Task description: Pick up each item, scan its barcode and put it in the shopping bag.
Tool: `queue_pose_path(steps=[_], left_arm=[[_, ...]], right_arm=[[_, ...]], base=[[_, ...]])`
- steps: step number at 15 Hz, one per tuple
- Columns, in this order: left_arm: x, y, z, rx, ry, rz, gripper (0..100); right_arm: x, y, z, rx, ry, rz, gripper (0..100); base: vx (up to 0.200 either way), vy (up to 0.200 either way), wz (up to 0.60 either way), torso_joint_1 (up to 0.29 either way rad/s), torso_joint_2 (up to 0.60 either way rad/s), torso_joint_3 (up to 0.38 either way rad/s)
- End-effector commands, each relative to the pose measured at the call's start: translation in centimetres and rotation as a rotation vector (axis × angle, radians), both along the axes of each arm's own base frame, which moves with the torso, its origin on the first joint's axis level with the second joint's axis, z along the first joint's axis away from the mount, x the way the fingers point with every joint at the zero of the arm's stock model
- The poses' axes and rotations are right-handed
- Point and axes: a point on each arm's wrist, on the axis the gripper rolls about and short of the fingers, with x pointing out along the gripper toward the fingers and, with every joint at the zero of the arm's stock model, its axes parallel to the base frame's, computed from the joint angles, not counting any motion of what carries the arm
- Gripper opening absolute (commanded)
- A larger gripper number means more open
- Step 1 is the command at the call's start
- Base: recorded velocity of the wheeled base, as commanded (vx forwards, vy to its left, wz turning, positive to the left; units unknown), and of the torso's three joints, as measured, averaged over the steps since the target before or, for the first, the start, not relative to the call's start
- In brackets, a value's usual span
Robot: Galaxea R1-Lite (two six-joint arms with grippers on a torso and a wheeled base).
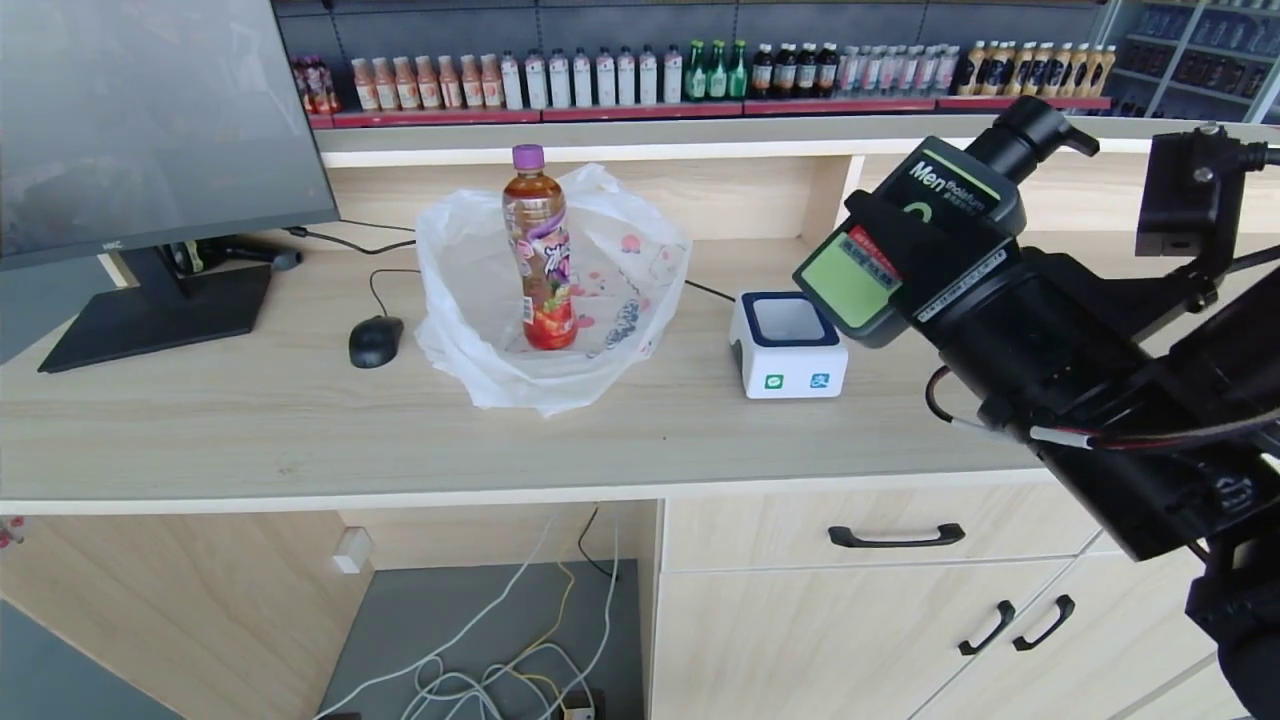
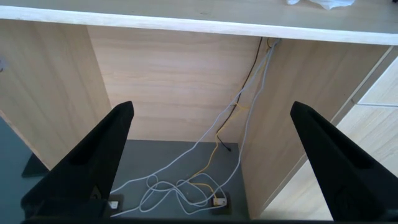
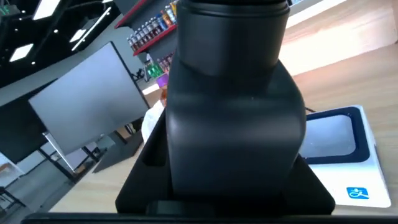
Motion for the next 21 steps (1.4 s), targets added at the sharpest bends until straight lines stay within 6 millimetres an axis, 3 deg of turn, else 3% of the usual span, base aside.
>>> queue_pose_path(steps=[1, 8, 11, 16, 21], left_arm=[[0.0, 0.0, 0.0, 0.000, 0.000, 0.001, 100], [0.0, 0.0, 0.0, 0.000, 0.000, 0.001, 100], [0.0, 0.0, 0.0, 0.000, 0.000, 0.001, 100], [0.0, 0.0, 0.0, 0.000, 0.000, 0.001, 100], [0.0, 0.0, 0.0, 0.000, 0.000, 0.001, 100]], right_arm=[[0.7, 0.6, 1.3, 0.079, 0.041, 0.036, 0], [3.4, 1.4, 1.5, 0.233, 0.244, 0.082, 0], [5.4, 0.7, 1.8, 0.326, 0.335, 0.058, 0], [7.9, 0.5, 0.0, 0.369, 0.405, 0.037, 0], [10.5, 2.1, -0.4, 0.418, 0.408, 0.055, 0]], base=[[0.000, 0.000, 0.00, 0.000, 0.00, 0.000], [0.000, 0.000, 0.00, 0.000, 0.00, 0.000], [0.000, 0.000, 0.00, 0.000, 0.00, 0.000], [0.000, 0.000, 0.00, 0.000, 0.00, 0.000], [0.000, 0.000, 0.00, 0.000, 0.00, 0.000]])
